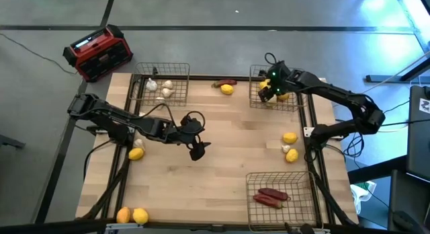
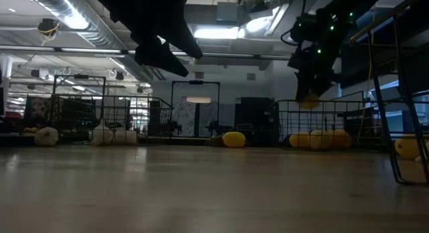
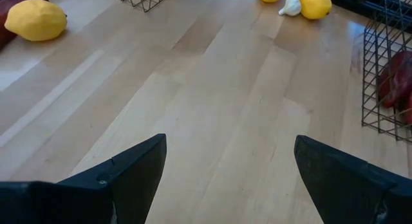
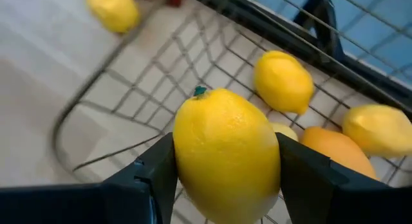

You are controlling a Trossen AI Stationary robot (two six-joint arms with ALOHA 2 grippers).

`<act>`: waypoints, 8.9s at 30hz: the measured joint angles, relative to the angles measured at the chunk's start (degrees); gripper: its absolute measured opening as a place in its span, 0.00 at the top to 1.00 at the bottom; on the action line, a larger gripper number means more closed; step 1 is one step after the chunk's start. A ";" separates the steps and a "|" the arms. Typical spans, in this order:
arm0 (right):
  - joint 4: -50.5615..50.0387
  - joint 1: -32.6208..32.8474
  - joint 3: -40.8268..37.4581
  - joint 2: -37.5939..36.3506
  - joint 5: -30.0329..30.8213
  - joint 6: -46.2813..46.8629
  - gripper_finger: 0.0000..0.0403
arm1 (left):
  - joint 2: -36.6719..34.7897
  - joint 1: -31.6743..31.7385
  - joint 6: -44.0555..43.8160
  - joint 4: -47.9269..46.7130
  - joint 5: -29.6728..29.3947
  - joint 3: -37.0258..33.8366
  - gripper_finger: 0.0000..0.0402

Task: Sort produce into baskets
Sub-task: Put the yellow lemon into the top right wire basket

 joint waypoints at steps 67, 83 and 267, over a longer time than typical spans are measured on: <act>-29.40 13.74 11.50 -11.54 -2.18 4.05 0.27 | -0.02 -0.02 -0.04 -0.03 -0.79 0.00 0.16; -34.83 36.71 3.68 -12.36 2.01 11.21 0.27 | -0.02 0.00 -0.02 -0.02 -0.79 0.00 0.16; -22.12 -13.71 2.51 12.82 3.49 -9.05 0.34 | -0.02 0.33 1.84 1.49 -2.11 0.00 0.16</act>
